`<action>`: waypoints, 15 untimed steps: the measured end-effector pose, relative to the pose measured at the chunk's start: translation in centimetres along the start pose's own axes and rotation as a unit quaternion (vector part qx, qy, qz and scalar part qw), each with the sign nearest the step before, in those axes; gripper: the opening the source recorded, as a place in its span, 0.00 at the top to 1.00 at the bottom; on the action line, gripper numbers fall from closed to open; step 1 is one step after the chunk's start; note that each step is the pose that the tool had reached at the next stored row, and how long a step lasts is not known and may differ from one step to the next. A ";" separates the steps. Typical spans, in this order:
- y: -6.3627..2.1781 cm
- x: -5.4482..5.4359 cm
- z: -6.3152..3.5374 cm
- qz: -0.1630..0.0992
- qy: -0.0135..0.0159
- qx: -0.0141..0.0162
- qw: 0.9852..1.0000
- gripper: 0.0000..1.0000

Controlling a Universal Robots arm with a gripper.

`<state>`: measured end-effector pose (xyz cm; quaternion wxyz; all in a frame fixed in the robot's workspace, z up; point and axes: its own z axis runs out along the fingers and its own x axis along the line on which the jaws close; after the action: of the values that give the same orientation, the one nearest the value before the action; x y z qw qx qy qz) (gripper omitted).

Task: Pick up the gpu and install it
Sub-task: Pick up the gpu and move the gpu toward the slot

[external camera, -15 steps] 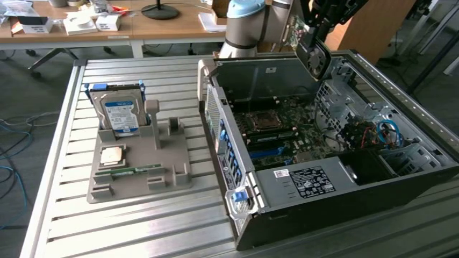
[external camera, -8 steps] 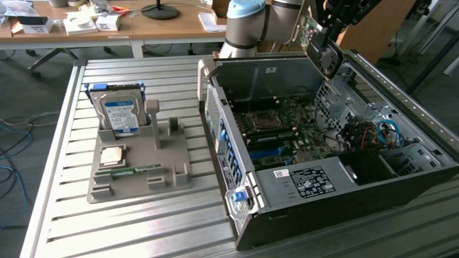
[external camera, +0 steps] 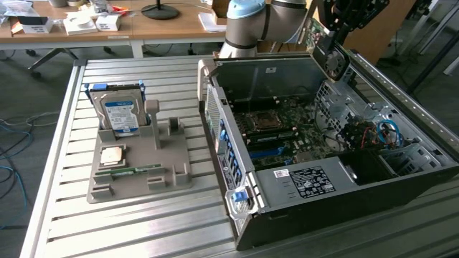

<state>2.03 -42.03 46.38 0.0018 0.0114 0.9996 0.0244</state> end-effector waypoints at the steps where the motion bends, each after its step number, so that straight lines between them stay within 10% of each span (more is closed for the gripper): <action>1: -0.01 0.0 0.18 0.000 0.000 0.000 1.000 0.74; 15: -0.11 -0.3 2.29 0.000 0.000 0.000 1.000 0.74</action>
<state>2.35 -42.03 44.09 0.0018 0.0113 0.9996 0.0244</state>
